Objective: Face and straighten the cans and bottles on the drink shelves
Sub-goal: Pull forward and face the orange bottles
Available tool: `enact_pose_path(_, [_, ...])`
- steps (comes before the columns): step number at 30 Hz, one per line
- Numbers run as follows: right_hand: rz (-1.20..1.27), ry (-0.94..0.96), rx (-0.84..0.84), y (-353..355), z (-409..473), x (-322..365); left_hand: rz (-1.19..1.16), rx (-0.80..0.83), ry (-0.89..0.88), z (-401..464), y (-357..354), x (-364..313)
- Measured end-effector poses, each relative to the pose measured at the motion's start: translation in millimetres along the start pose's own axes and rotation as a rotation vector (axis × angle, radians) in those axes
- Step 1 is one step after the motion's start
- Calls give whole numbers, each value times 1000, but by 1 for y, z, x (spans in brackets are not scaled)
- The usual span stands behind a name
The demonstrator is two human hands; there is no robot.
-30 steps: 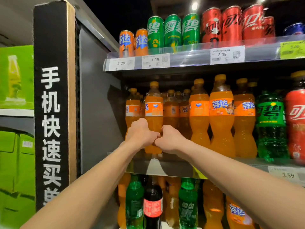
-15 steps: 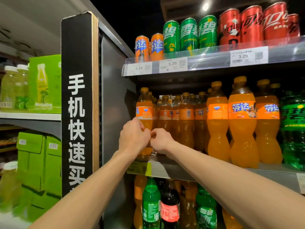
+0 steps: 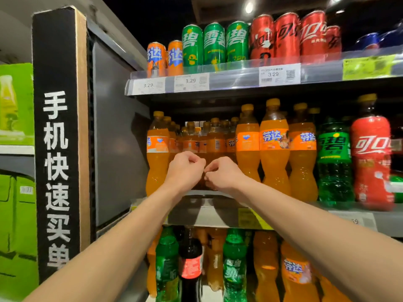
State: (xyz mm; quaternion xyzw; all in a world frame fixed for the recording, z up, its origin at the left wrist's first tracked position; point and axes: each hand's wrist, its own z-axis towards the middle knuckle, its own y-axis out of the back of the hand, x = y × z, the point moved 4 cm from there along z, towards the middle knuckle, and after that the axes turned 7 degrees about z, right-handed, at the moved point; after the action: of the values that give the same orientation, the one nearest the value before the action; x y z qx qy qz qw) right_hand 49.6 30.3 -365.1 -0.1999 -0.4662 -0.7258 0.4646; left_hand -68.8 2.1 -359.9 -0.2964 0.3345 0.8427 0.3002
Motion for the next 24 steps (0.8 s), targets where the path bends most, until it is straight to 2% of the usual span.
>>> enact_pose_path(5, [-9,121,-119,65,-42,3,-201,32,29,-11,-38,-34])
enact_pose_path(10, [-53,183,-364,126,-64,-8,-321,378,125,-22,-84,-55])
enact_pose_path(13, [-21,158,-505,149,-71,-23,-286,353,124,-24,-93,-57])
enact_pose_path(15, [-30,64,-465,153,-72,-32,-250,350,126,-21,-91,-55])
enact_pose_path(19, [-138,-96,-256,134,-62,-44,-174,318,105,-19,-84,-48])
enact_pose_path(24, [-109,-127,-242,117,-48,-42,-29,251,57,-16,-57,-33])
